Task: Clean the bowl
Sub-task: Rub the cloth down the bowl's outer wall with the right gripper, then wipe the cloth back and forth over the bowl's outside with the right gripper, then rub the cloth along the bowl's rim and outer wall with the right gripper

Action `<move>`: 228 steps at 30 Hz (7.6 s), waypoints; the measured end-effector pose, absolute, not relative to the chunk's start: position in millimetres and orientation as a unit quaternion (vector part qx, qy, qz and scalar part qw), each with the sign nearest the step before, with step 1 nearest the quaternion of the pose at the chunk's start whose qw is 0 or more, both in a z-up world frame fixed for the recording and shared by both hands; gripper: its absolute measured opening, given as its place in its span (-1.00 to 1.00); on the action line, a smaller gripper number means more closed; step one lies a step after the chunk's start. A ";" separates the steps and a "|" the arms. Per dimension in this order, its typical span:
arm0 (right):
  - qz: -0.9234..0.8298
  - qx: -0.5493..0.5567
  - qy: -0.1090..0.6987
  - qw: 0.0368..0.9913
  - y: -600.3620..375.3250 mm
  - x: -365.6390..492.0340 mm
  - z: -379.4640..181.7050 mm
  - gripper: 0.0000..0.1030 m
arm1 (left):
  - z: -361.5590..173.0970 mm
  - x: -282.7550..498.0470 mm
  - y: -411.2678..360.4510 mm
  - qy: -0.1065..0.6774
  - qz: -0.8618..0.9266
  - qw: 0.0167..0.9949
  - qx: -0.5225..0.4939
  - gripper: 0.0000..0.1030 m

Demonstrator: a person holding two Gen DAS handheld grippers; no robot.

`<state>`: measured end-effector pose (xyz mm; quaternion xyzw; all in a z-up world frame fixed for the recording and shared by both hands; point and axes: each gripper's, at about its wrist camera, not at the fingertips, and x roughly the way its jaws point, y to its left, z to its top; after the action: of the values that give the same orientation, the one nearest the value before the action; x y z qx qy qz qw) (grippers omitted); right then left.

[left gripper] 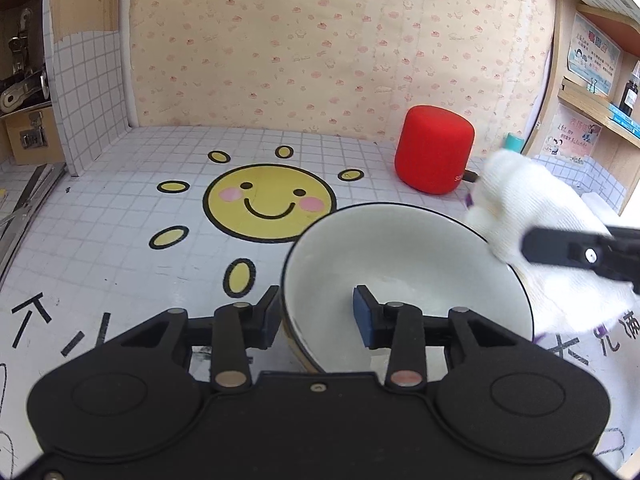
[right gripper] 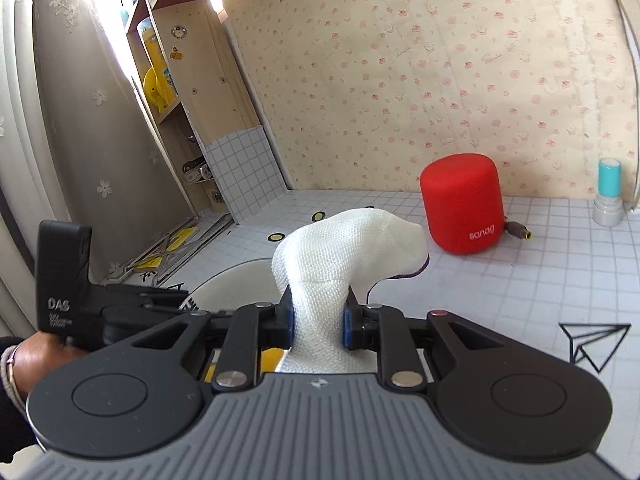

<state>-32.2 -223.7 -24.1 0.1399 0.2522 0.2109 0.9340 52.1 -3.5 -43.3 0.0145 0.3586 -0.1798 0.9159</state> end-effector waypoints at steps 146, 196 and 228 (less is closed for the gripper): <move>0.250 0.179 0.269 0.913 -204.1 -13.0 -33.9 -0.36 | -56.0 32.9 -4.2 0.341 -0.107 0.931 -0.071 0.20; 0.254 0.175 0.267 0.913 -195.0 24.1 -30.6 -0.35 | -54.6 34.9 -3.8 0.340 -0.085 0.936 -0.045 0.39; 0.250 0.111 0.272 0.922 -216.3 -41.0 -33.1 -0.32 | -50.3 39.2 5.0 0.338 -0.089 0.937 -0.003 0.45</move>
<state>-41.0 -216.3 -33.1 0.1106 0.2721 0.2505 0.9225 39.2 5.0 -50.3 -0.0026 0.3382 -0.0894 0.9368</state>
